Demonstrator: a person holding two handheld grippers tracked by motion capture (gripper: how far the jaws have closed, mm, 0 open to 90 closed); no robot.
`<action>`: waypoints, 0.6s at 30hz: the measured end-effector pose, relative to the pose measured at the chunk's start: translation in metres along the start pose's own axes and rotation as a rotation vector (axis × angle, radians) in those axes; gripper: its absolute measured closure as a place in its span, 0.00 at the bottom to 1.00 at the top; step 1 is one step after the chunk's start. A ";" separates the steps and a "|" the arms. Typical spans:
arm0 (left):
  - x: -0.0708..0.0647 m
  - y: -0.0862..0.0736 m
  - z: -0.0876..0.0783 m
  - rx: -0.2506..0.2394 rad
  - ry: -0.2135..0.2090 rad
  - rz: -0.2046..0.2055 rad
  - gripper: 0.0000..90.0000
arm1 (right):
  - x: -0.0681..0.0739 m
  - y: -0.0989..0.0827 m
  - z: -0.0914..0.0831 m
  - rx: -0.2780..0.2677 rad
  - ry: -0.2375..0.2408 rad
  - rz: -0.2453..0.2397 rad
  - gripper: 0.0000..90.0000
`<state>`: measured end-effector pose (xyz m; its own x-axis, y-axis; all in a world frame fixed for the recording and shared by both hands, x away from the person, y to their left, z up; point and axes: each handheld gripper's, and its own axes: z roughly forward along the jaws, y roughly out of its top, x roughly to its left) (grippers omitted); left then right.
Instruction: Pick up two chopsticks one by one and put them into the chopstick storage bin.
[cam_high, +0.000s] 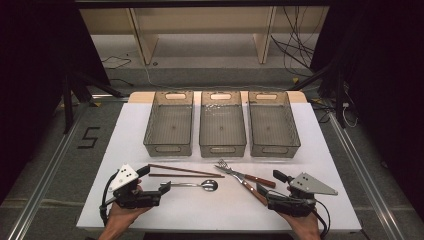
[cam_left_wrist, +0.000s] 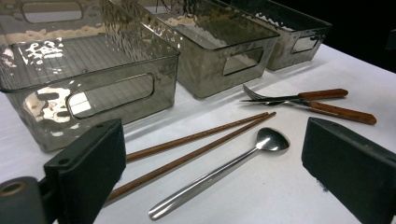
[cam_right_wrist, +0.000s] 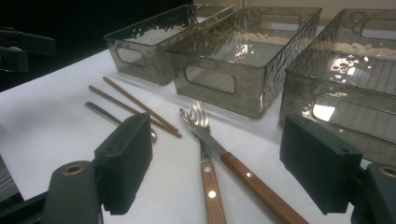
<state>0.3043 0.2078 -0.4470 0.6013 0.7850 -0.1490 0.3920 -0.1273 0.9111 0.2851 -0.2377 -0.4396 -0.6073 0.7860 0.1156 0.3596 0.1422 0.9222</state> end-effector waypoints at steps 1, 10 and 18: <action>0.001 0.001 0.001 0.012 0.001 -0.002 0.07 | 0.000 0.000 0.000 0.000 0.001 0.000 0.29; 0.004 0.006 0.007 0.091 -0.015 0.019 0.07 | 0.000 0.000 0.001 0.002 0.006 0.002 0.29; 0.009 0.027 0.018 0.218 -0.005 0.104 0.08 | 0.000 0.001 0.001 0.005 0.013 -0.002 0.29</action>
<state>0.3327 0.2011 -0.4309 0.6495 0.7579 -0.0612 0.4687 -0.3358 0.8170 0.2861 -0.2373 -0.4394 -0.6172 0.7779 0.1181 0.3614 0.1469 0.9208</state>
